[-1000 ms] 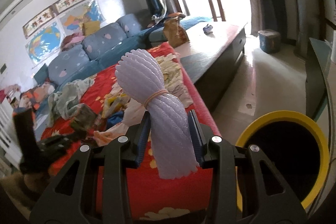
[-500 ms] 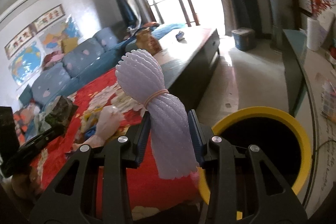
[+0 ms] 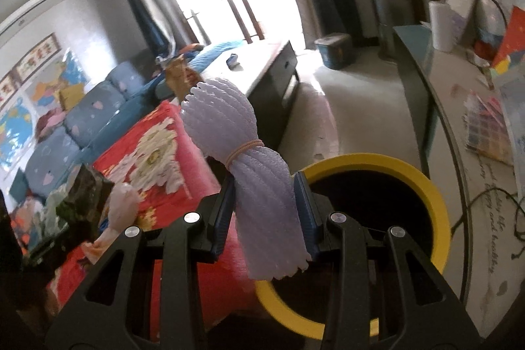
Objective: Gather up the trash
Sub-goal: 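Carry the foam net and green wrapper to the bin and release both, then move both tools back over the remaining trash on the bedspread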
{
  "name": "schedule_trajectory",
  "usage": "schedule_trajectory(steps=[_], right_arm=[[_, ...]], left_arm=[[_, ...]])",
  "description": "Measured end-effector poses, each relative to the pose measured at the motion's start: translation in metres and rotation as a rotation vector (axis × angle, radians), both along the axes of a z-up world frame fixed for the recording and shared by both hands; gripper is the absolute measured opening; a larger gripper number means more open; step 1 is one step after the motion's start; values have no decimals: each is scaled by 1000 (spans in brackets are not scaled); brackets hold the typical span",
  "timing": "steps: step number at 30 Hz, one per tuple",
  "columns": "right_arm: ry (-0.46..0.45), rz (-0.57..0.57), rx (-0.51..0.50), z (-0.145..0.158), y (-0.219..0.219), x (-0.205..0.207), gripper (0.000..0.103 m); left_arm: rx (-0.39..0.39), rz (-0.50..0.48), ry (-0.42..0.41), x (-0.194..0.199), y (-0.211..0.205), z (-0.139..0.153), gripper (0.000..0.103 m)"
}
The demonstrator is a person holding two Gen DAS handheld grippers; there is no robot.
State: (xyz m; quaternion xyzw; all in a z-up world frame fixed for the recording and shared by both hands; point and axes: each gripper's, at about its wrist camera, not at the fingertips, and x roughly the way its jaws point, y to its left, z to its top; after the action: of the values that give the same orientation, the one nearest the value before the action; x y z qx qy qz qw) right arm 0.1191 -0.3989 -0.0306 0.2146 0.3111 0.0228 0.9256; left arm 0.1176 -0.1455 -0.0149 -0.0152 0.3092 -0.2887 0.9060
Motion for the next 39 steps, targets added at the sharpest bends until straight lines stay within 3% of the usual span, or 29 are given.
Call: schedule_trajectory(steps=[18,23,25,26,27,29,32,39], right_arm=[[125,-174,49,-45,-64,-2,31],[144,-197,117,-54,-76,-3,48],[151,-229,113,-56,-80,-5,56],[150,-230,114,-55,-81,-5,57],[149,-233,111,-54,-81,-6,60],[133,-249,81,-50,-81,-8,64],[115,-273,37,-46,-82,-10,68],[71,-290,1,-37,-75,-13,79]], left_arm=[[17,-218,141,19,-97,-65,4],[19,-253,192,30,-117,-90,5],[13,-267,216,36,-123,-99,26],[11,-266,227,39,-126,-103,60],[5,-262,229,41,-126,-105,80],[-18,-257,228,42,-123,-105,80],[-20,-222,199,40,-116,-101,94],[-33,-138,131,34,-91,-79,96]])
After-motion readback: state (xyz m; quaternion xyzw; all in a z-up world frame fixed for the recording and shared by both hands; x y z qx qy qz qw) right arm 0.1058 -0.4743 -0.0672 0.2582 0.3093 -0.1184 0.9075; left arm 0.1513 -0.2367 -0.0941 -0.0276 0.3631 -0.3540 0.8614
